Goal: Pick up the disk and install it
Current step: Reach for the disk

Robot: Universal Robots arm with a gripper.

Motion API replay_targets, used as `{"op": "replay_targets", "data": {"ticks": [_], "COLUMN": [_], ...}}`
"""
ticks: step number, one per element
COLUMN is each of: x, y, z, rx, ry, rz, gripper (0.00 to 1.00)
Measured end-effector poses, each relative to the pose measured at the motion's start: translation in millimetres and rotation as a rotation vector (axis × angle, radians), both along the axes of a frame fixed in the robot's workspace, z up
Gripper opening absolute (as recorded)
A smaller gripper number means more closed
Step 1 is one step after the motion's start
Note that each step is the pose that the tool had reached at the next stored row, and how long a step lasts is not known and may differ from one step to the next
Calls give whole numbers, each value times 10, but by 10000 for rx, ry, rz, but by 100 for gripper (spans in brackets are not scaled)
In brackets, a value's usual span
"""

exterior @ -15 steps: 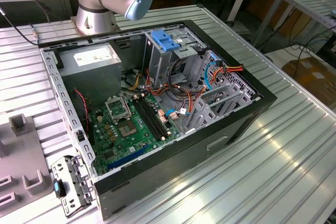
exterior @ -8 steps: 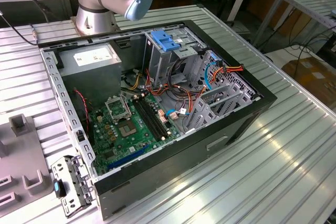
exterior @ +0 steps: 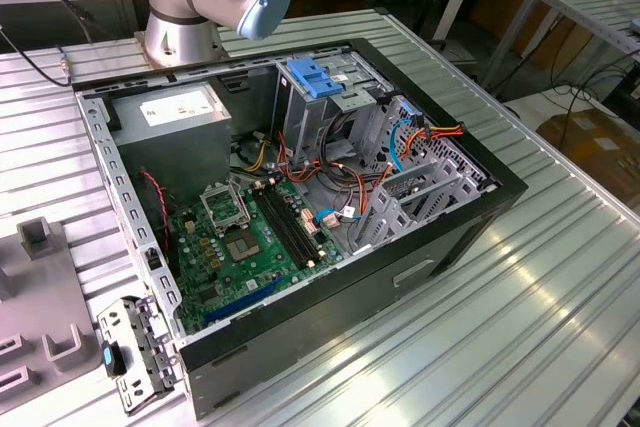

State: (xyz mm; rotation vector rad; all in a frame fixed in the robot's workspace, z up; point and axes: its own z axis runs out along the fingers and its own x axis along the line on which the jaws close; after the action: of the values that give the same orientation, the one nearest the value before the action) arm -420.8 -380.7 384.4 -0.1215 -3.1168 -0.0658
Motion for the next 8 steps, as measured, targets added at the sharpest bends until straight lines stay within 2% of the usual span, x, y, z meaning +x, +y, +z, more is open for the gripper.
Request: {"op": "replay_targets", "data": {"ticks": [8], "x": [-30], "y": [0], "z": [0], "rx": [0], "ry": [0], "rz": [0], "gripper": [11]}}
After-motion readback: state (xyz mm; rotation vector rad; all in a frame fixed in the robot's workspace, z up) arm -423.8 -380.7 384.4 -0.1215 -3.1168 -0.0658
